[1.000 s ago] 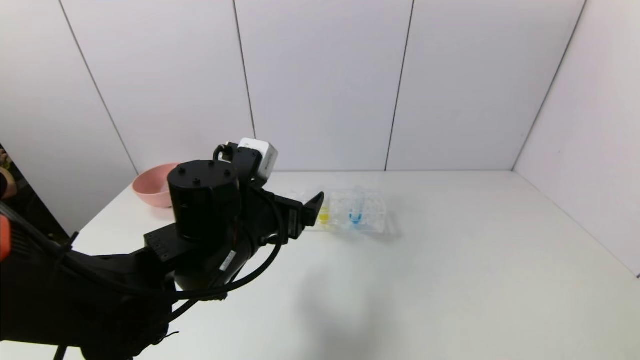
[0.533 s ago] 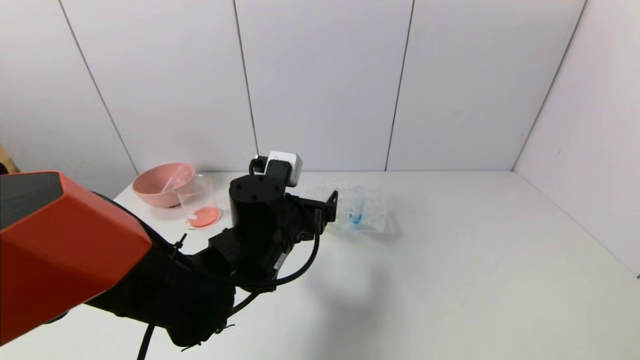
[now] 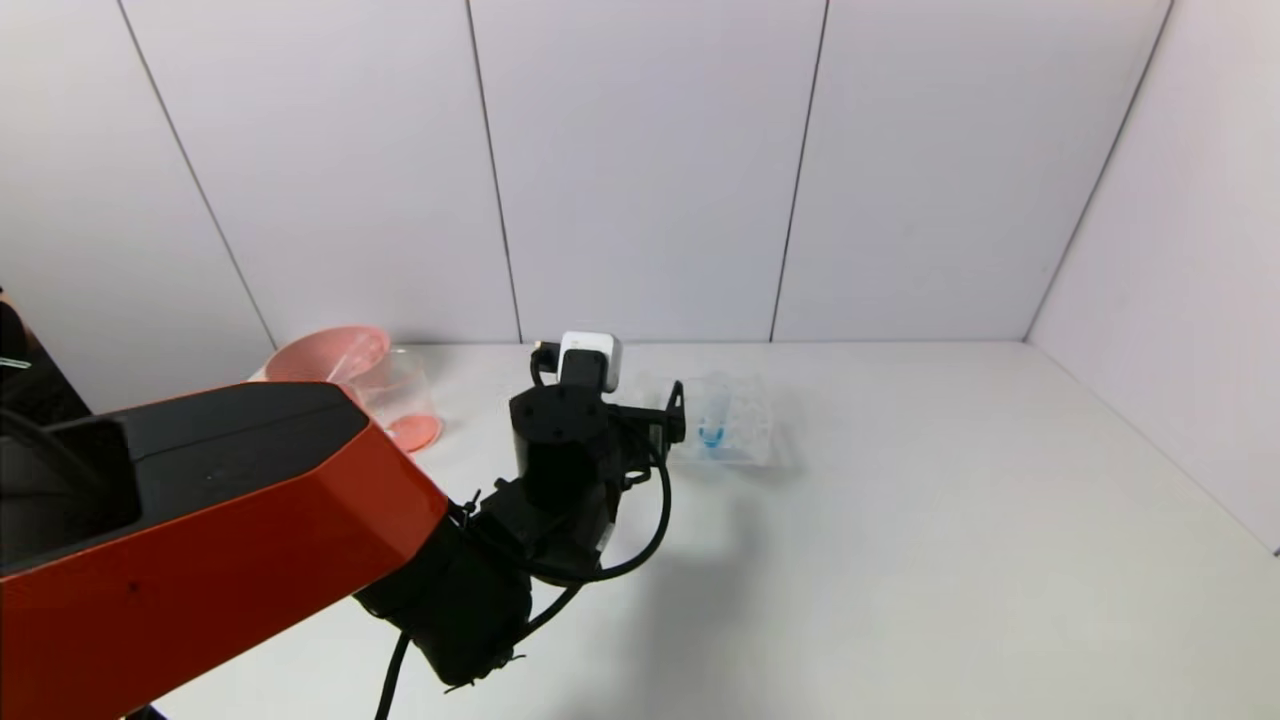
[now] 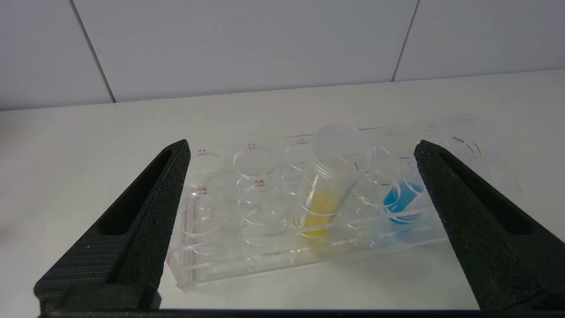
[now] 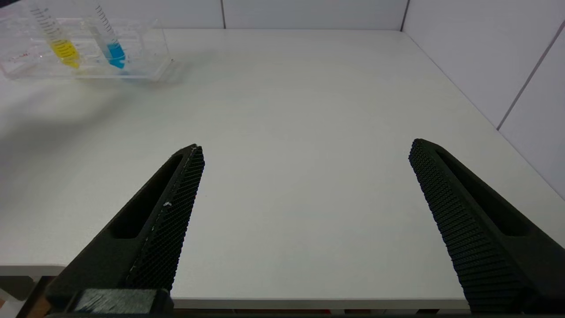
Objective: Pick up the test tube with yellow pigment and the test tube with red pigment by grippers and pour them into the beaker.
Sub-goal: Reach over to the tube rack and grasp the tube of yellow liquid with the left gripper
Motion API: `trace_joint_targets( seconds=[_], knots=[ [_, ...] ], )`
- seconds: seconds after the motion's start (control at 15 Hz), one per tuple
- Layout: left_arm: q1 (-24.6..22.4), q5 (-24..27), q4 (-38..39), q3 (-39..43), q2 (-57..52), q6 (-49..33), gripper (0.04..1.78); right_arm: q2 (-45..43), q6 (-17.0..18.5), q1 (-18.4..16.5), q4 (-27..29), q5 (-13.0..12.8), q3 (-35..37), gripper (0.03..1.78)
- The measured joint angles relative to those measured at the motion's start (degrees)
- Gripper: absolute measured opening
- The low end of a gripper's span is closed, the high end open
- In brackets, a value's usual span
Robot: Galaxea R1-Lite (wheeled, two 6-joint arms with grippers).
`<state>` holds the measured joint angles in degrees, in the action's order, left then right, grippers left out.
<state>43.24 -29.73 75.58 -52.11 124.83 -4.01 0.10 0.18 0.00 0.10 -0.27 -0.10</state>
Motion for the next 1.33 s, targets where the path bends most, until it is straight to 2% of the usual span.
trace_joint_targets(
  seconds=[0.47,1.33],
  knots=[
    [-0.61,-1.85,5.07,-4.25,7.01,1.15,1.78,0.00,0.00,0.00,0.01,0.02,0.00,1.70],
    [-2.45,-0.96,3.11,-7.95,8.74,2.39,1.78,0.00,-0.02,0.00,0.00,0.02,0.00,1.70]
  ],
)
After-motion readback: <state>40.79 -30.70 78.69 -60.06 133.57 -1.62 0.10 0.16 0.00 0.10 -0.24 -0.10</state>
